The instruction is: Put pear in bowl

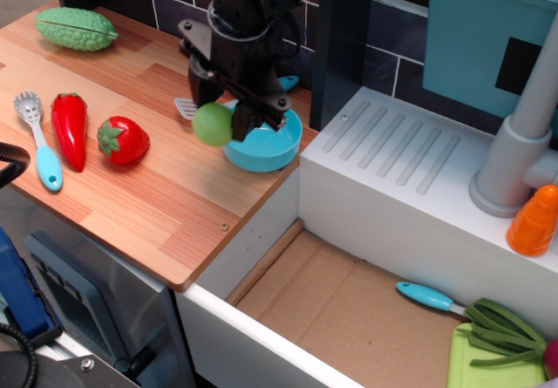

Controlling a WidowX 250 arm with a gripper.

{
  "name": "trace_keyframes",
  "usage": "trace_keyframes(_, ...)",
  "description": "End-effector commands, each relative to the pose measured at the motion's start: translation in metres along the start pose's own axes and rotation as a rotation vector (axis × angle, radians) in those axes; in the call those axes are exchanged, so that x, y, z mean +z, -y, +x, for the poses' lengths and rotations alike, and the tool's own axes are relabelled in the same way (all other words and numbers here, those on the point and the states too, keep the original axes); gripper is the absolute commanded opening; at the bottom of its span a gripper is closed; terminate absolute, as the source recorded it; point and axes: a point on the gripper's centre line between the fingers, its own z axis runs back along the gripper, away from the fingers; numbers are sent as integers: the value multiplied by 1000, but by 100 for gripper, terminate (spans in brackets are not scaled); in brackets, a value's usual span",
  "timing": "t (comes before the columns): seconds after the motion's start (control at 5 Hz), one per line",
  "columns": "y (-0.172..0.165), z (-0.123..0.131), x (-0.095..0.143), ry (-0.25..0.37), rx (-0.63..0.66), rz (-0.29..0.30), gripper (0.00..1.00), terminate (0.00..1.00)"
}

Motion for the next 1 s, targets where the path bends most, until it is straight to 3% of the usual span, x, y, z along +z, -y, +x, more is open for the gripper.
trace_keyframes(0.0, -13, 16, -7, 149, -80, 11, 0, 0)
trace_keyframes(0.2, -15, 18, -14, 196, -96, -22, 100, 0)
trace_keyframes(0.6, -16, 19, -13, 206, -91, -33, 100, 0)
trace_keyframes(0.8, -16, 19, -13, 206, -91, -33, 100, 100)
